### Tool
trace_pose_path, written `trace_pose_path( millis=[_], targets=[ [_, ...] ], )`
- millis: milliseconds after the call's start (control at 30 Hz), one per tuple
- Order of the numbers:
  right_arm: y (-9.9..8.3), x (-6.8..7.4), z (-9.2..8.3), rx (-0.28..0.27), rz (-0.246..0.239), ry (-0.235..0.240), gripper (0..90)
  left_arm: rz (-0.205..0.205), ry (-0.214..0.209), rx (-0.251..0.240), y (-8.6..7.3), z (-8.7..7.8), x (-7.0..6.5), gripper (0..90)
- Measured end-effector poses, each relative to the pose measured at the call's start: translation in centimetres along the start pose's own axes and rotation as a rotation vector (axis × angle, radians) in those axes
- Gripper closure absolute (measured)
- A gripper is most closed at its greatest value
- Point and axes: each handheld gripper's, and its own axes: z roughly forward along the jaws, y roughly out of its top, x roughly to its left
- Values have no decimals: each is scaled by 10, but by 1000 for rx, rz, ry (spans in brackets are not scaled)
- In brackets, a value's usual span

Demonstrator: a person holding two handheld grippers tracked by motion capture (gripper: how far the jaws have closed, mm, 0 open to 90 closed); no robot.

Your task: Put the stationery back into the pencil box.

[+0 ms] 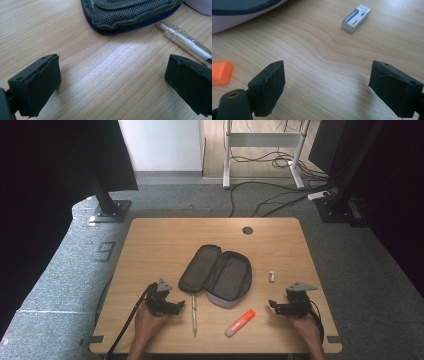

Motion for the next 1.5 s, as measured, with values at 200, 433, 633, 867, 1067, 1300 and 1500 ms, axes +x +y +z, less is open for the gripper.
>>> trace_pose_path(
  millis=[200,433,633,867,1067,1300,1500],
  targets=[
    [6,-1,-6,-23,-3,-1,138,-1,0,-2,0,0,0,4],
    [12,-1,-6,-26,5,-15,209,-1,0,-3,0,0,0,8],
    [18,-6,-5,-33,32,-16,237,0,-1,-5,0,0,0,12],
    [28,-9,-5,-40,25,-24,294,4,-4,-6,0,-1,0,22],
    [38,-12,-2,-47,12,-29,332,6,-3,-7,0,-1,-1,29],
    [49,-14,4,-41,-11,-41,354,7,-4,-8,0,-1,-1,32],
    [56,-16,11,-33,-9,-42,423,8,-4,-8,-1,-1,-1,34]
  ],
)
